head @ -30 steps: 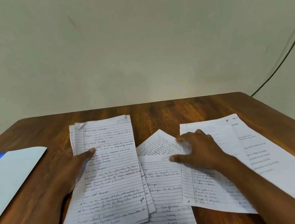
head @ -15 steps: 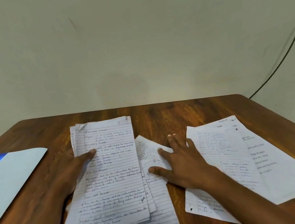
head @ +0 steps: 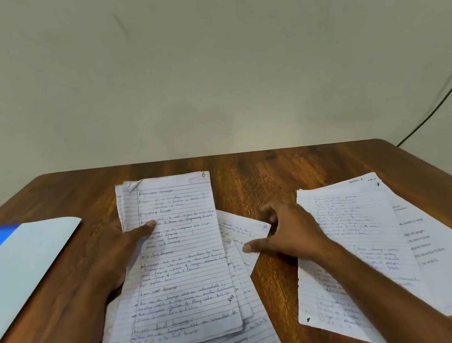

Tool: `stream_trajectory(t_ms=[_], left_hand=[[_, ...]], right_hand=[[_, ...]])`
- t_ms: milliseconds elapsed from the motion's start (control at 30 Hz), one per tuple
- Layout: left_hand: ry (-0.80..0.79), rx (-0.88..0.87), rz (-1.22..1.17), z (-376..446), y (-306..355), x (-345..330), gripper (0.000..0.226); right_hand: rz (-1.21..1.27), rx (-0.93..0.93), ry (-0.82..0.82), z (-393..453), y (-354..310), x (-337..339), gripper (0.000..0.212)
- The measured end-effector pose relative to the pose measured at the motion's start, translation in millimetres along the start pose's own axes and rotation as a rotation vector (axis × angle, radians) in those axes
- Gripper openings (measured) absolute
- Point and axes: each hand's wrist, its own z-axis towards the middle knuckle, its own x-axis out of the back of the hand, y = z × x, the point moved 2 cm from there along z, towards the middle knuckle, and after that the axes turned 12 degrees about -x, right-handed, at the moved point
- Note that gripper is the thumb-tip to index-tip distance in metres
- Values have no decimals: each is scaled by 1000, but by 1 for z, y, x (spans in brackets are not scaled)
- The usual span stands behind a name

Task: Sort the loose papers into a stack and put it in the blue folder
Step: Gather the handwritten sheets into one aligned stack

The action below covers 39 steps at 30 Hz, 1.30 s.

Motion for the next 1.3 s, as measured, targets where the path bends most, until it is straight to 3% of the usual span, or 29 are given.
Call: stream_trajectory(t_ms=[500, 767, 1100, 1300], left_hand=[[7, -14, 26, -5, 10, -1, 21], [10, -14, 34, -8, 13, -6, 16], [6, -29, 65, -8, 17, -6, 14], [6, -40, 64, -10, 20, -6, 16]], right_hand=[[340, 50, 22, 7, 14, -15, 62], [425, -1, 10, 10, 16, -20, 25], [1043, -143, 13, 17, 19, -18, 19], [1291, -223, 81, 16, 18, -7, 15]])
